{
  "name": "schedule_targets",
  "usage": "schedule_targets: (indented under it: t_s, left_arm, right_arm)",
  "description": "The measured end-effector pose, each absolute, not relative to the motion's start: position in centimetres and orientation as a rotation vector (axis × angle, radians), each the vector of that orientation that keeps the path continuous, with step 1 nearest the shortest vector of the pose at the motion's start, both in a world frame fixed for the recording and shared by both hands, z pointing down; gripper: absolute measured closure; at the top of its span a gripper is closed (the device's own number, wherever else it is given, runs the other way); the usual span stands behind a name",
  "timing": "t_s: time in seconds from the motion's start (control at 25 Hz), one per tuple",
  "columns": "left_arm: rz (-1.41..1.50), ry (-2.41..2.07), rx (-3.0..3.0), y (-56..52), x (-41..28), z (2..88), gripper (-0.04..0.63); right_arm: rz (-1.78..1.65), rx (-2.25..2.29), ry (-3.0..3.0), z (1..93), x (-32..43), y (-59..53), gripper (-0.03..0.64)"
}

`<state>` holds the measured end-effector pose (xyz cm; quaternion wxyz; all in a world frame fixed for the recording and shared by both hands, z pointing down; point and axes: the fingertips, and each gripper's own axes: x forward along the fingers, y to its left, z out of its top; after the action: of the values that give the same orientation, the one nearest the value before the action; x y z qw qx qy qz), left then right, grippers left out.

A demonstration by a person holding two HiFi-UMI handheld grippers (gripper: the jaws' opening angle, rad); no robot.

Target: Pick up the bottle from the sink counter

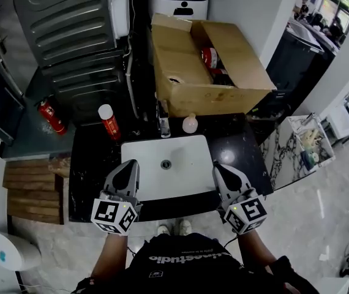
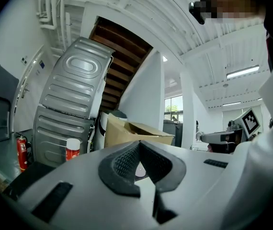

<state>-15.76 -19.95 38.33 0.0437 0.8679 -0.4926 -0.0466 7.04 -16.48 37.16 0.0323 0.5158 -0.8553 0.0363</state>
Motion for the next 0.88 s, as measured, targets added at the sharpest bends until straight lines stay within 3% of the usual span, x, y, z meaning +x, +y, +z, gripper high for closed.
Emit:
schedule_targets:
  t_s: [0.68, 0.8, 0.88]
  left_arm:
    - [0.004, -1.495, 2.582, -30.5, -10.1, 43.7, 0.581]
    - [0.042, -1.493, 2.560, -32.3, -9.8, 45.3, 0.581]
    - [0.062, -1.499, 2.543, -33.4, -9.9, 46.2, 0.581]
  right_arm:
    - [0.210, 1.483, -2.611, 44.0, 9.3, -30.4, 0.572]
    - [0.269, 1.434, -2.591, 47.7, 9.5, -34.3, 0.473]
    - [0.287, 1.402, -2.560, 50.2, 9.5, -36.8, 0.451]
